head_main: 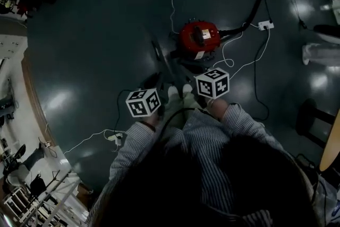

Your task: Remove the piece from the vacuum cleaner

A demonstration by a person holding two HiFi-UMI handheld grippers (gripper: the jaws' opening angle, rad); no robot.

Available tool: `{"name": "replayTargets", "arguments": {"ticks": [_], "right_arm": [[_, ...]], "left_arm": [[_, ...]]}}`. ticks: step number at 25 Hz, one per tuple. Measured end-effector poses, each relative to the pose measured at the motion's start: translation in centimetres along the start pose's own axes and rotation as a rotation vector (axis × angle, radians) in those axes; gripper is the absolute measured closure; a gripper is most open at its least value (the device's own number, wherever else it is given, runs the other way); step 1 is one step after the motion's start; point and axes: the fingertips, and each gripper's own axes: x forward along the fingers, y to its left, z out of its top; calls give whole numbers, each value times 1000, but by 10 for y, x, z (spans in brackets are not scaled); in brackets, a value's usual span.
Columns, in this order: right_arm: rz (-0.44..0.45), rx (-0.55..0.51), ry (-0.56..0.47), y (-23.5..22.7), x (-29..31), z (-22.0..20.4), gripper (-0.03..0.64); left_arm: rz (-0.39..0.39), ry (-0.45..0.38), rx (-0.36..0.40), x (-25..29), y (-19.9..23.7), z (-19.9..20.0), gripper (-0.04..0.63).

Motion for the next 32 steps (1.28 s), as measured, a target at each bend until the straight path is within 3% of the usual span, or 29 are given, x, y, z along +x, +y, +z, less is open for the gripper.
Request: {"name": "replayTargets", "arguments": {"ticks": [3,9,23,32], "right_arm": [[10,-32,-5,12,-13,8,615],[33,-71,-5,38,-27,4,615],[-11,-165,6,39,-38,6,615],[-11,-176,3,37,-42,14,615]], "left_arm": [[-8,-34,-41,-13,-7,10,568],[-23,-48,-42,-31,-11,18,567],[-75,-53,26,-29,-37,9,566],[-62,-90,59,-30,-41,24,566]]}}
